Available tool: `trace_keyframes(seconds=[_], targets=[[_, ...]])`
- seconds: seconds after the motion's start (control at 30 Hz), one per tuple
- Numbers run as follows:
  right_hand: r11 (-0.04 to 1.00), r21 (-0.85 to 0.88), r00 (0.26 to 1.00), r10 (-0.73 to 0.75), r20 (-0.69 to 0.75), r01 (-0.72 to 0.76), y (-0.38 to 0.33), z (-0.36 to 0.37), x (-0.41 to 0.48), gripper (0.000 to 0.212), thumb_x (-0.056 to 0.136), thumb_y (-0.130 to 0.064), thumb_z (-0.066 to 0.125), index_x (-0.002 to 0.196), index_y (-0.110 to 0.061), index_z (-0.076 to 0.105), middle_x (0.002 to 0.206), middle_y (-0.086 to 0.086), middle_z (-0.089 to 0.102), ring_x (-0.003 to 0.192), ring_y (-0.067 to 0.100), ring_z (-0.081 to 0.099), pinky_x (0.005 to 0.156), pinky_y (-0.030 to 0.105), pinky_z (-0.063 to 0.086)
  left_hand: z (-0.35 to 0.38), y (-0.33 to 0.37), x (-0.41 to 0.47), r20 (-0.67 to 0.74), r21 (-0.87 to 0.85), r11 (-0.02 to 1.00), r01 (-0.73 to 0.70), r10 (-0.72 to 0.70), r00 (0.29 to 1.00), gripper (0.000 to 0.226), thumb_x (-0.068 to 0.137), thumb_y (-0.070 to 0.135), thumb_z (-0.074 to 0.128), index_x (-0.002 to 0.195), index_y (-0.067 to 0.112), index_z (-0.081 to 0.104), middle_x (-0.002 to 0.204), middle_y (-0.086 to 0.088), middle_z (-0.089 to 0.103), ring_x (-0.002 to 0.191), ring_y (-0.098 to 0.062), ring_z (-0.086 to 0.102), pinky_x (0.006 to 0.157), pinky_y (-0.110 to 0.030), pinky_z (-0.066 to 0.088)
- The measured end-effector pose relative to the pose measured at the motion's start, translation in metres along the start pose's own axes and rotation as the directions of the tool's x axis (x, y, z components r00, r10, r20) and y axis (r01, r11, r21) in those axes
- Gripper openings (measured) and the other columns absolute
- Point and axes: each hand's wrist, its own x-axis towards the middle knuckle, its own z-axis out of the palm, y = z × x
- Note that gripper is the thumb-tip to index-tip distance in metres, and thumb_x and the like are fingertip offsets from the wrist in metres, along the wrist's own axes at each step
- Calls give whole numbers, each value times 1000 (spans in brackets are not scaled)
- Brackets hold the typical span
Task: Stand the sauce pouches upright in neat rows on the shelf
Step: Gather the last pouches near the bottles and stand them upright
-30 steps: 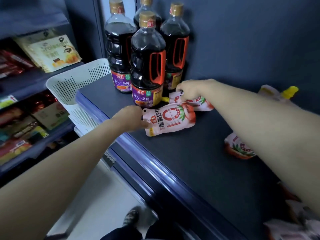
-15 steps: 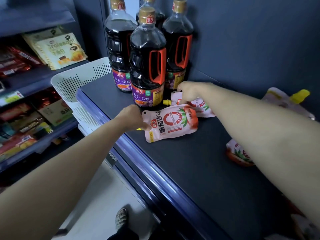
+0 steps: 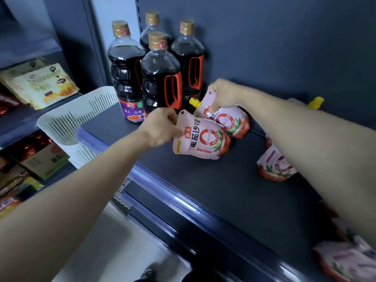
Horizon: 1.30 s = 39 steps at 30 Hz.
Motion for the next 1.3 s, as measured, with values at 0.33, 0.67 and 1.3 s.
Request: trace_keyframes(seconds=[0.33, 0.67, 1.3], targets=[[993, -35, 958, 95, -269, -109, -11, -12, -69, 20, 69, -8, 79, 85, 0, 70, 73, 6, 55, 71, 18, 49, 51, 24, 32, -16, 33, -1, 55, 67, 929, -364, 360, 931, 5, 71, 6, 68, 75, 6, 63, 69, -5, 60, 61, -16, 50, 61, -30, 45], [922, -30, 887, 361, -288, -385, -16, 5, -159, 21, 77, -14, 74, 83, 6, 68, 73, 10, 55, 72, 22, 50, 62, 26, 38, -11, 24, 8, 259, 54, 893, -447, 419, 870, 17, 73, 17, 76, 67, 3, 69, 62, -8, 56, 55, -14, 45, 52, -24, 35], [748, 228, 614, 649, -449, -624, 32, 17, -236, 11, 80, -6, 64, 80, 3, 70, 74, 12, 59, 72, 24, 53, 64, 29, 44, 55, 70, -46, 467, -37, 865, -500, 458, 757, 11, 77, 19, 73, 66, 19, 71, 67, 6, 67, 65, -6, 61, 56, -21, 43]])
